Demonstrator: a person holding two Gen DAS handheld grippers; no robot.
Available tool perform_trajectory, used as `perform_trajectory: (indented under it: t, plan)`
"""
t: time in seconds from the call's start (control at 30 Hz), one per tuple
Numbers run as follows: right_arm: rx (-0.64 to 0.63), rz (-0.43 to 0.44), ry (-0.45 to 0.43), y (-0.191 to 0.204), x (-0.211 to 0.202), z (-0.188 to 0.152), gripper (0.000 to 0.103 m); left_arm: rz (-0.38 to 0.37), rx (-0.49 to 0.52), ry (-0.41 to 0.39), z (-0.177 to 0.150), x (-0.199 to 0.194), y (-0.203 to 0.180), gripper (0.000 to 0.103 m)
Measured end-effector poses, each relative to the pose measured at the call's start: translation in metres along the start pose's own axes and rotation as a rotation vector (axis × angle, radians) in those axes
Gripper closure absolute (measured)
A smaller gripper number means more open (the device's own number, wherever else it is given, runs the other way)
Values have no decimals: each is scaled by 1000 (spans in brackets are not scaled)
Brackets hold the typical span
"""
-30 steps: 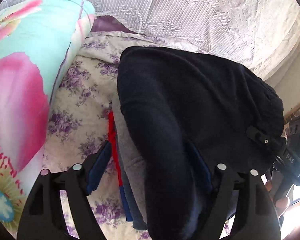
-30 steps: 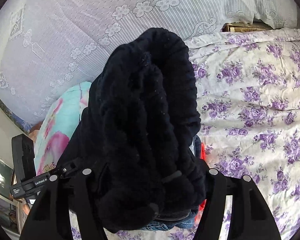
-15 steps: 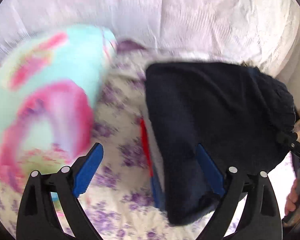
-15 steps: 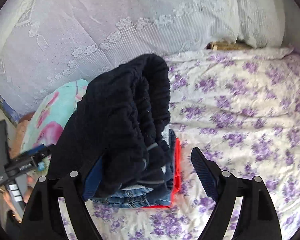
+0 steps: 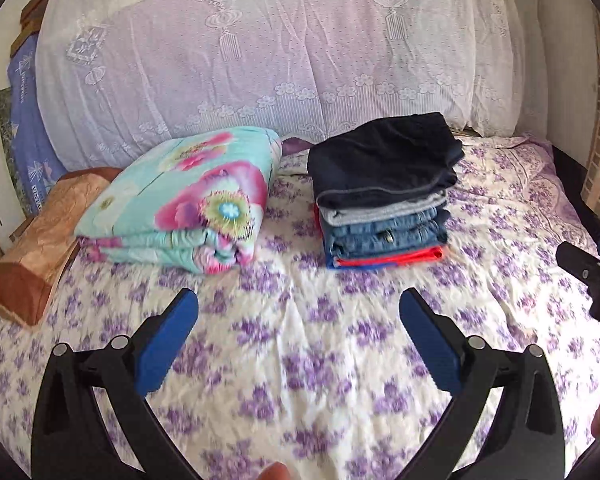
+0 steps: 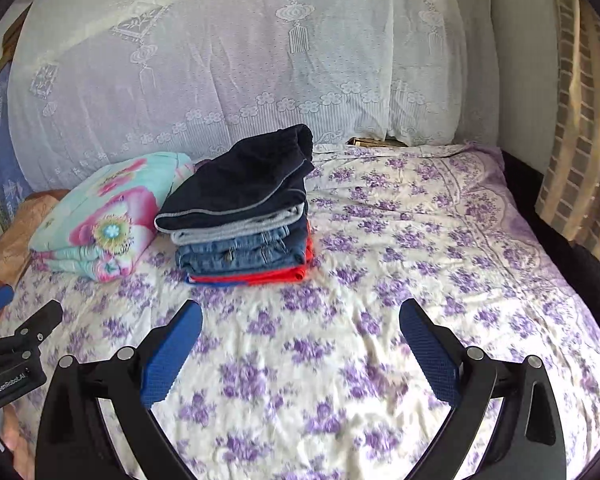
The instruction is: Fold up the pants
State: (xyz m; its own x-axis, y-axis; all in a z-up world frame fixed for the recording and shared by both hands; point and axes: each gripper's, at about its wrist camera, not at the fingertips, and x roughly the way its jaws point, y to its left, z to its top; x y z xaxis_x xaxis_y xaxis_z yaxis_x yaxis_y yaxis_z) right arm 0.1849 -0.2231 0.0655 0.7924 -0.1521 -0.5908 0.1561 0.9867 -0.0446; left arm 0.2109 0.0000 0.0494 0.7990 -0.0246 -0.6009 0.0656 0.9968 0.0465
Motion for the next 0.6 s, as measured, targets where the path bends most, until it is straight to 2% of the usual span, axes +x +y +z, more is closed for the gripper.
perform_trajectory:
  t: [0.1, 0.2, 0.33, 0.6]
  plan:
    - [-40, -42, 1, 13, -29, -34, 4, -8, -28, 6, -39, -33, -1, 5]
    - [-33, -48, -5, 20, -54, -51, 4, -20, -30, -5, -62, -58, -4, 5]
    - [-16, -34, -19, 20, -78, -56, 4, -4, 6, -36, -67, -80, -13, 5]
    - [-9, -28, -28, 20, -88, -55, 4, -25, 8, -51, -68, -96, -15, 5]
